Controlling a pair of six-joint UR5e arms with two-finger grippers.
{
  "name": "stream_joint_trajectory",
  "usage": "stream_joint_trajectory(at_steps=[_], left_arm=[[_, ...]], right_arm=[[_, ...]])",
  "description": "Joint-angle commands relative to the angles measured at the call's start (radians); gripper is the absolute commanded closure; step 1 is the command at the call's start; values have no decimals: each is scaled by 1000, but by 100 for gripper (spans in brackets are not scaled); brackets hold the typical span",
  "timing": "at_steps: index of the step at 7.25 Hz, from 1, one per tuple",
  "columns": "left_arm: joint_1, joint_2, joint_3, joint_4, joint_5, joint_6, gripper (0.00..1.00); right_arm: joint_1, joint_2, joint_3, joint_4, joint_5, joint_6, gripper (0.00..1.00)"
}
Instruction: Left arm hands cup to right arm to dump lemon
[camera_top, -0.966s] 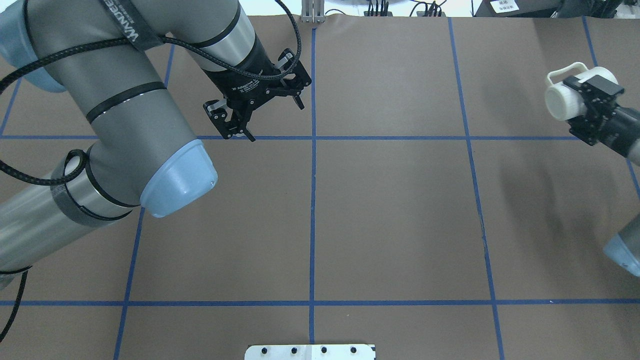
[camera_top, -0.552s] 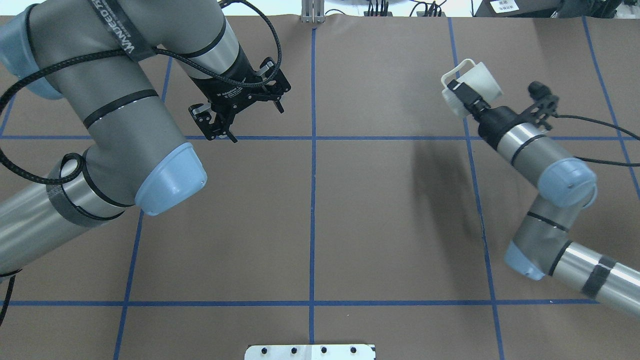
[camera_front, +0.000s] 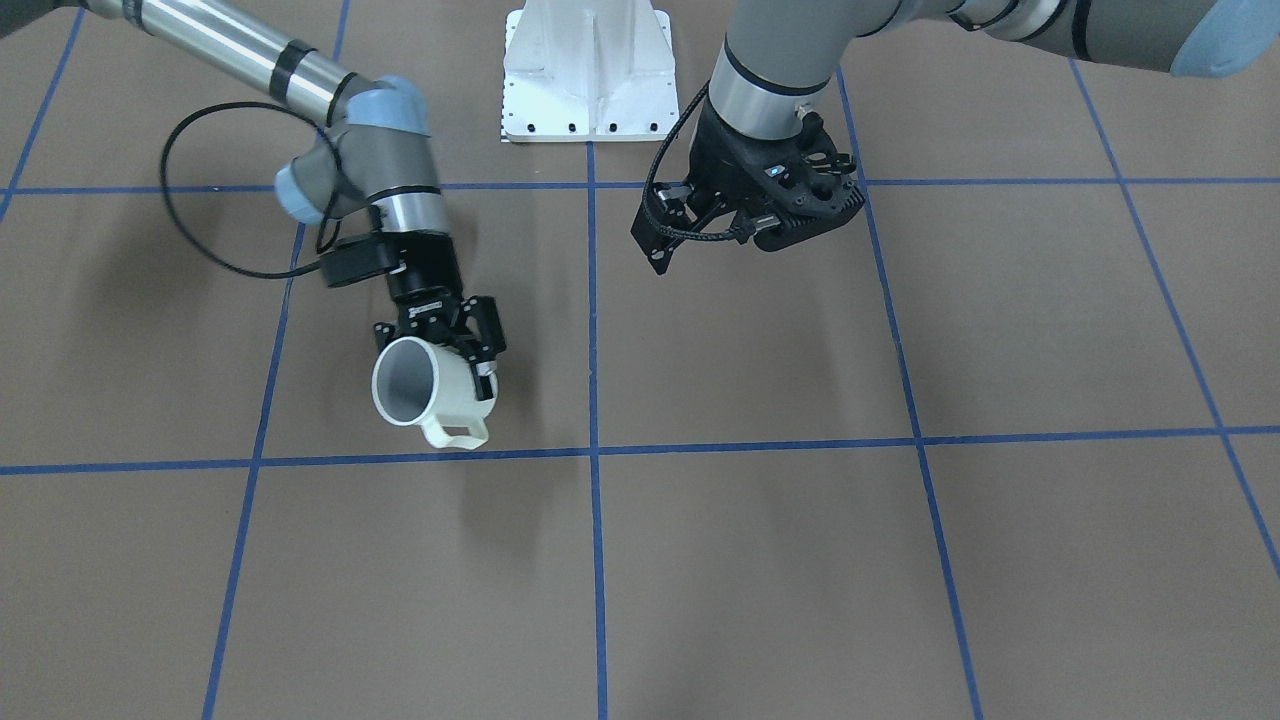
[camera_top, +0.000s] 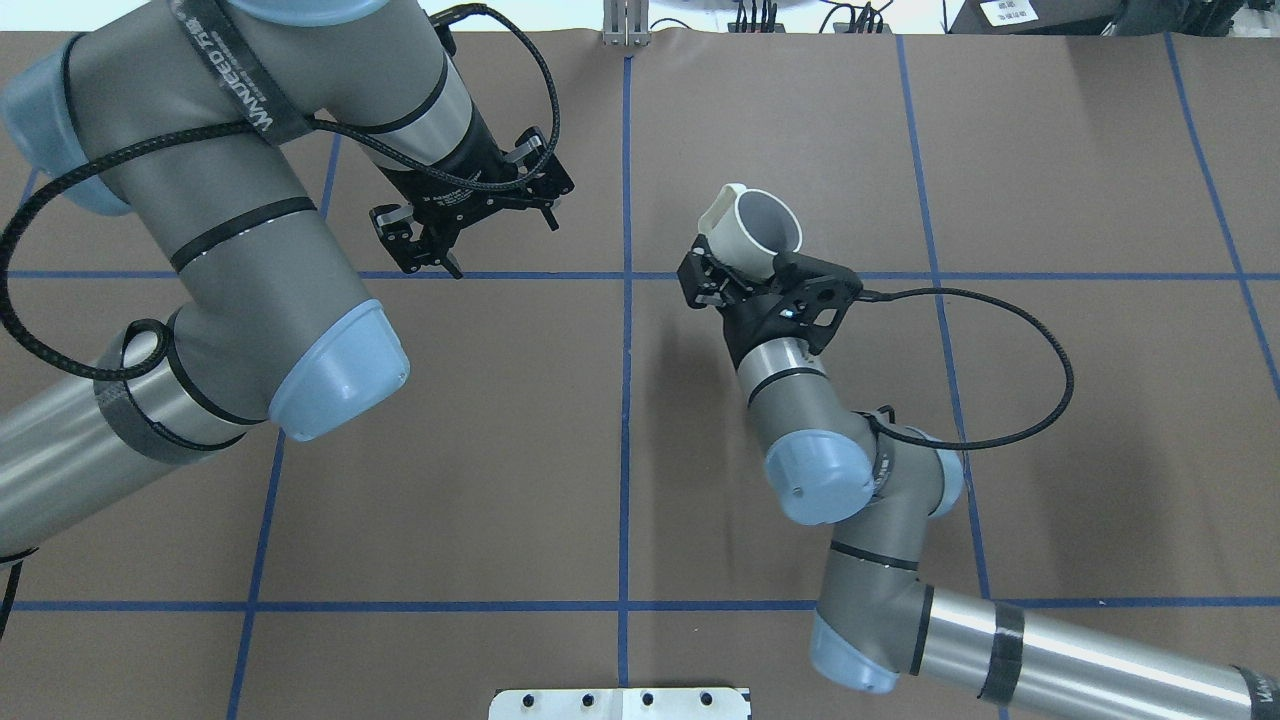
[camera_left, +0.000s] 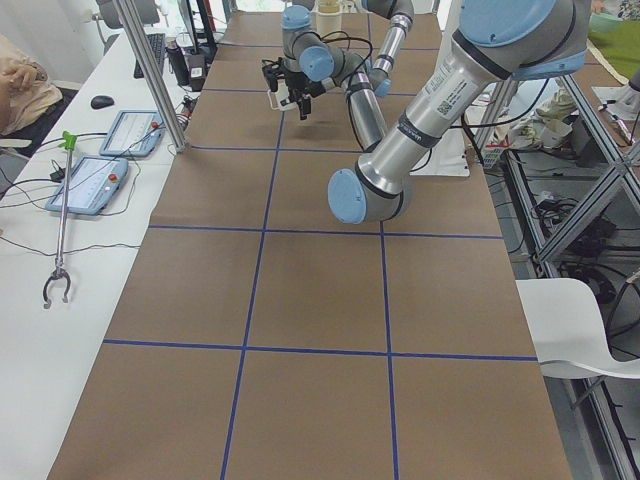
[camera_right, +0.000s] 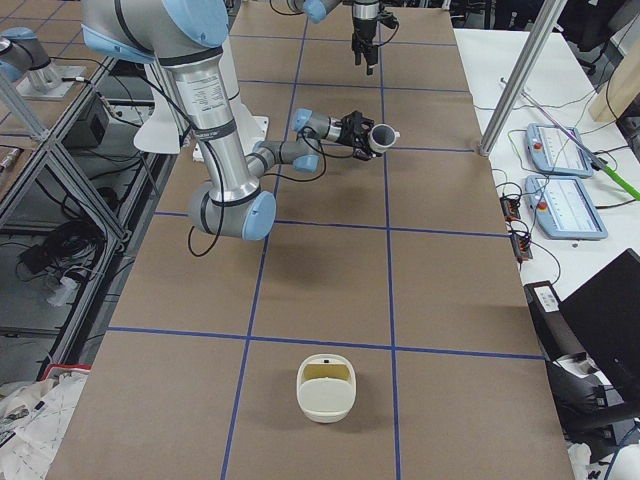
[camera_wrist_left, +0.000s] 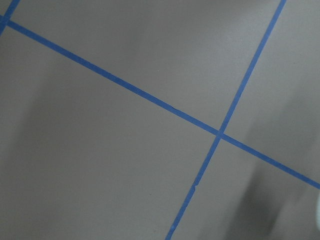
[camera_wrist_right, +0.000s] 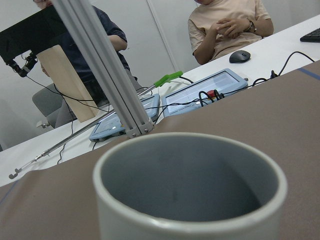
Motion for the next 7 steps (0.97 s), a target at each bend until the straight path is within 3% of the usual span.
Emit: stream_joint_trajectory(at_steps=[1, 3, 6, 7], left_arm=[[17, -16, 7, 6, -5, -15, 0], [26, -159, 172, 4, -4, -80, 2], [55, -169, 176, -2, 3, -68, 4], [55, -174, 171, 15, 3, -71, 0]], right_arm=[[-94, 107, 4, -260, -164, -7, 81], [-161, 127, -8, -365, -276, -8, 80], [-189, 147, -11, -421, -305, -8, 80], [-189, 142, -13, -422, -305, -20, 80]])
